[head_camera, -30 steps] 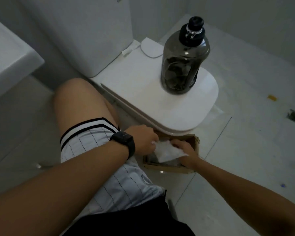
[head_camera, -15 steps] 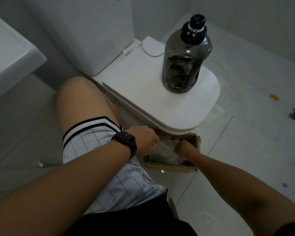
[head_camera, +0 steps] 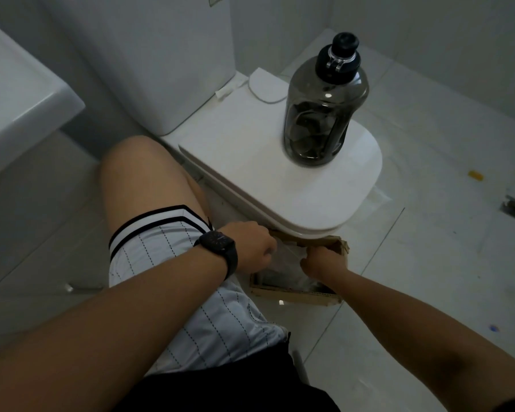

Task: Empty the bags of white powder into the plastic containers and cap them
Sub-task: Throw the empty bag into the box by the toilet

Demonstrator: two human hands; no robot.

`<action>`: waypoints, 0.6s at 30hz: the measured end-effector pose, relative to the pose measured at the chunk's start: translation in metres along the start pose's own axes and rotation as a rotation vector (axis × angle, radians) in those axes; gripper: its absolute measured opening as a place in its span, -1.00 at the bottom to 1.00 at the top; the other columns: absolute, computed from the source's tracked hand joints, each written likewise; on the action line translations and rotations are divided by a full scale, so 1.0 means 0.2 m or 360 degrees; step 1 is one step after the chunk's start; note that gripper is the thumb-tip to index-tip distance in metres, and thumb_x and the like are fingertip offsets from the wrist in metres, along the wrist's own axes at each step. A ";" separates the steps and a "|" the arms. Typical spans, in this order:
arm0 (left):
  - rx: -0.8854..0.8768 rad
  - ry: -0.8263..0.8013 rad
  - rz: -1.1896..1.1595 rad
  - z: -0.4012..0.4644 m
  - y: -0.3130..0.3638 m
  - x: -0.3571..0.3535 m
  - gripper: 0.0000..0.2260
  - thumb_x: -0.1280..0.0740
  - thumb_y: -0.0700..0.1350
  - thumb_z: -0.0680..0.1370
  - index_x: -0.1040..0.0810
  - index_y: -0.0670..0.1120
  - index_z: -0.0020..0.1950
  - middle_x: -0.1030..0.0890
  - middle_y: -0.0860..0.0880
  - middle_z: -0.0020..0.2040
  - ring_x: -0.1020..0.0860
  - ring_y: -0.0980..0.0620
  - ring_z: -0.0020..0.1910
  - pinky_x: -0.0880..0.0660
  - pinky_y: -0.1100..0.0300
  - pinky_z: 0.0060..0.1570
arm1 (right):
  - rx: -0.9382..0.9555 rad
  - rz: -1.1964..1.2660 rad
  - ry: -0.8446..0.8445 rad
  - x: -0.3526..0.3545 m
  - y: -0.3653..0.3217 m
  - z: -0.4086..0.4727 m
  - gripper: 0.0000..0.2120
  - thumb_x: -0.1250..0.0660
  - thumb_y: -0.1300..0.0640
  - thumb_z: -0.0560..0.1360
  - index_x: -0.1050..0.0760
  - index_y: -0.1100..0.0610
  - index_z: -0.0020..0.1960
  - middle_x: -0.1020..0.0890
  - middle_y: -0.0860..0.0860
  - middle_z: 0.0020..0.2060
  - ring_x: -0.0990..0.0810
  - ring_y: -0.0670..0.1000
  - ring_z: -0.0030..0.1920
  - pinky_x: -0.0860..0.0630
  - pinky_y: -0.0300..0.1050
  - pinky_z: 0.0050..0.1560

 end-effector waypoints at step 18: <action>0.0327 0.0816 -0.0172 -0.62 -0.25 0.64 -0.68 -0.22 0.11 0.65 -0.54 0.15 0.38 -0.58 0.06 0.29 -0.52 0.01 0.26 -0.49 -0.03 0.23 | 0.0727 -0.0346 0.0209 0.89 -0.87 -0.57 -0.44 -0.09 -0.30 0.63 -0.50 0.06 0.38 -0.61 0.07 0.28 -0.59 0.12 0.23 -0.53 0.10 0.23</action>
Point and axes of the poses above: each hand's wrist, its own z-axis towards the middle knuckle, its own x-axis out of the back of the hand, y = z × x, the point moved 7 cm from there along z, towards the middle knuckle
